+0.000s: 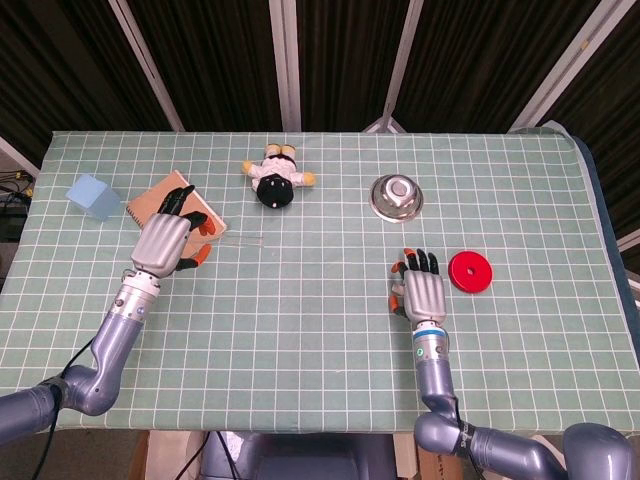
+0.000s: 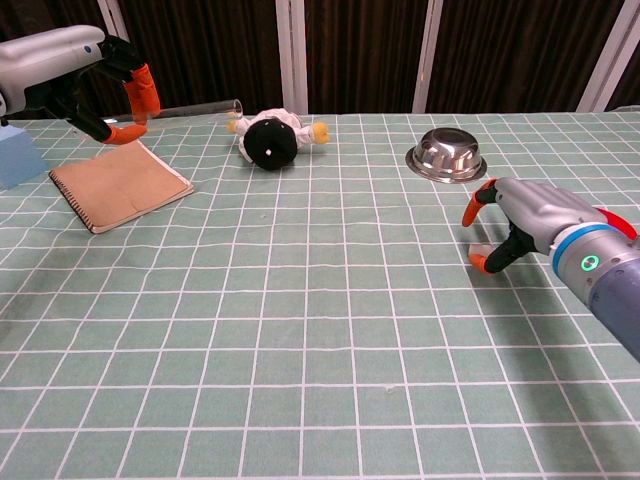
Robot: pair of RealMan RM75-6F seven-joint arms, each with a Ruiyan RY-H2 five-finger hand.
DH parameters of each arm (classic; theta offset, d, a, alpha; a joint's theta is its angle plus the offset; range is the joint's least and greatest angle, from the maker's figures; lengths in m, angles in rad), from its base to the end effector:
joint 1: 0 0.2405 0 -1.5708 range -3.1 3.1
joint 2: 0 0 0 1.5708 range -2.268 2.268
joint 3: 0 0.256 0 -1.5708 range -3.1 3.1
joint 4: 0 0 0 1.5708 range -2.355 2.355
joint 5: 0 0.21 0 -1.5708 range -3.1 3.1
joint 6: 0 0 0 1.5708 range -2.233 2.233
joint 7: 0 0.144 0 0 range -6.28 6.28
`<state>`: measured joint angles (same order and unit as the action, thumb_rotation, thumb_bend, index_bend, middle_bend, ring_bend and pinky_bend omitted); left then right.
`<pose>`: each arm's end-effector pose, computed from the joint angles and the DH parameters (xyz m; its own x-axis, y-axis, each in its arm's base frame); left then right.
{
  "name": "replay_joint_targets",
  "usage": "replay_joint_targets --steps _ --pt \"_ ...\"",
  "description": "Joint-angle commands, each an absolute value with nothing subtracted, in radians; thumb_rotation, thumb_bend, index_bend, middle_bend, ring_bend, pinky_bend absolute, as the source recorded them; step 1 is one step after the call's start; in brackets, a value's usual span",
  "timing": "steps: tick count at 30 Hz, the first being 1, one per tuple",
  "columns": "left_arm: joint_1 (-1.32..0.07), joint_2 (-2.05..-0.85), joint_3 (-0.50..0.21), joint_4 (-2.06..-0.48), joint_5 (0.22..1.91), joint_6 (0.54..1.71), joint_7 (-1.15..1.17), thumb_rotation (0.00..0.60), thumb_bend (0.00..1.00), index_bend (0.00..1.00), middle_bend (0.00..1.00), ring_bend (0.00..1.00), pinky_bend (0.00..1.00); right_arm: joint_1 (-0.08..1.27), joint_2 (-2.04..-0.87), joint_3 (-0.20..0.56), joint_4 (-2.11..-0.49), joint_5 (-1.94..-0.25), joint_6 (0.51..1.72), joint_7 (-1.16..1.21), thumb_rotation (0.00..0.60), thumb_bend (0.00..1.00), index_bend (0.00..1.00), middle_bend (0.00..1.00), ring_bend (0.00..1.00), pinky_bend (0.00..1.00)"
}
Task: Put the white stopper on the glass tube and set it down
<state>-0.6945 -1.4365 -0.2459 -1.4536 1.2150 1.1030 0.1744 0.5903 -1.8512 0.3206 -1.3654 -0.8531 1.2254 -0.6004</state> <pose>-0.1605 0.3706 0.0567 0.3433 0.0395 0.9384 0.8940 -0.3202 -0.3135 -0.1771 -0.3244 -0.0526 0.3010 -0.1936 0.9338 -0.9440 0.0780 0.3205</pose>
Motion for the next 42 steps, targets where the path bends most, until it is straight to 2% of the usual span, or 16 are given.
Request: replay_joint_targets --steps 1,16,24,42 --pt "-0.694 -1.435 -0.245 -1.453 1.216 1.103 0.173 0.600 0.66 0.53 0.50 0.04 0.00 0.597 -1.861 0.327 -1.341 -0.843 1.217 -0.596 0.600 0.38 0.37 0.14 0.02 0.00" --pt "-0.690 -1.429 -0.244 -1.468 1.223 1.116 0.175 0.600 0.66 0.53 0.50 0.04 0.00 0.605 -1.871 0.342 -1.289 -0.828 1.215 -0.586 0.600 0.39 0.37 0.14 0.02 0.00" --pt "-0.688 -1.430 -0.243 -1.467 1.221 1.117 0.176 0.600 0.66 0.53 0.50 0.04 0.00 0.607 -1.865 0.341 -1.285 -0.824 1.216 -0.596 0.600 0.39 0.48 0.19 0.03 0.00" --pt "-0.689 -1.437 -0.240 -1.445 1.223 1.110 0.160 0.600 0.66 0.53 0.50 0.04 0.00 0.612 -1.876 0.341 -1.254 -0.820 1.210 -0.596 0.600 0.39 0.52 0.21 0.03 0.00"
